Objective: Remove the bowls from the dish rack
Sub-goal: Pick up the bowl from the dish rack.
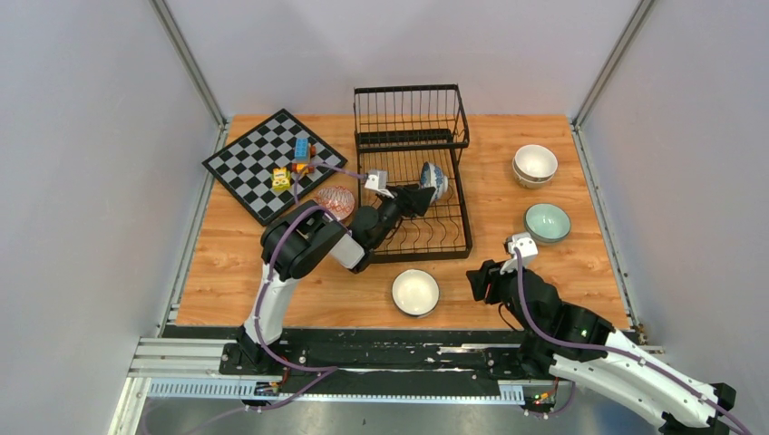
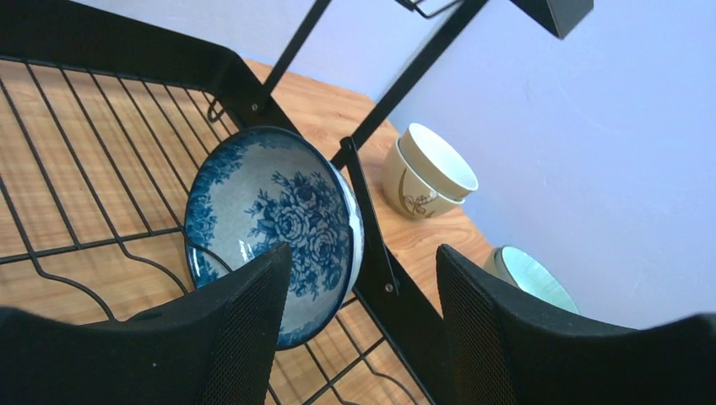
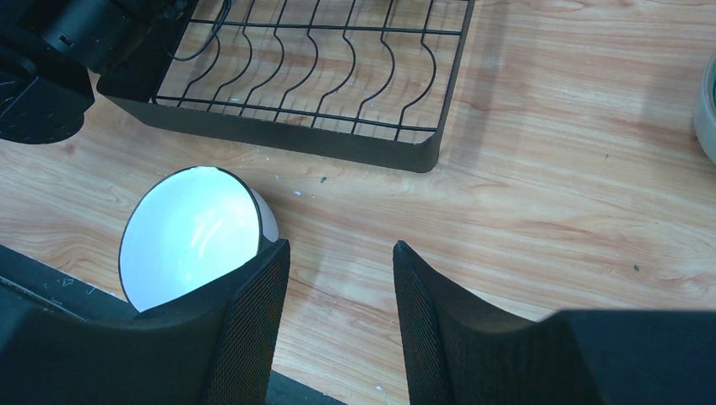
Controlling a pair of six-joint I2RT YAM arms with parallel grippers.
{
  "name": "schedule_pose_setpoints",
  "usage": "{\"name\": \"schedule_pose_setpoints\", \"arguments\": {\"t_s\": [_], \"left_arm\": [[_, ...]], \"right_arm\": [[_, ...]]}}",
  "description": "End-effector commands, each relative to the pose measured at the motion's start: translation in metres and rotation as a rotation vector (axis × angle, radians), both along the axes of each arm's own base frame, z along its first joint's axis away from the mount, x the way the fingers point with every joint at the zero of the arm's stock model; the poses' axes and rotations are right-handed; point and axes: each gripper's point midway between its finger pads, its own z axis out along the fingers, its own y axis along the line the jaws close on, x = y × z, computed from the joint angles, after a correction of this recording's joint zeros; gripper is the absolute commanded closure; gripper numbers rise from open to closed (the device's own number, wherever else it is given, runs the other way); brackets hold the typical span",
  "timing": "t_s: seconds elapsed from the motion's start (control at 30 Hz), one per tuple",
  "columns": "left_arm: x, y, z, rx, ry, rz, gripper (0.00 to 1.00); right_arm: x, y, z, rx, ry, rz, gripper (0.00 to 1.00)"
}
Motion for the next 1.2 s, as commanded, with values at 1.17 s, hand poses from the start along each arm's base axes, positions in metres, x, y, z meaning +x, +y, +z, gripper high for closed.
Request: {"name": "schedule_pose_setpoints", "arguments": {"t_s": [1.17], "left_arm": [[0.011, -0.024, -0.014, 0.114, 0.050, 0.024, 0.34]], "right_arm": [[0.002, -0.002, -0.005, -0.008, -0.003, -0.011, 0.48]]}}
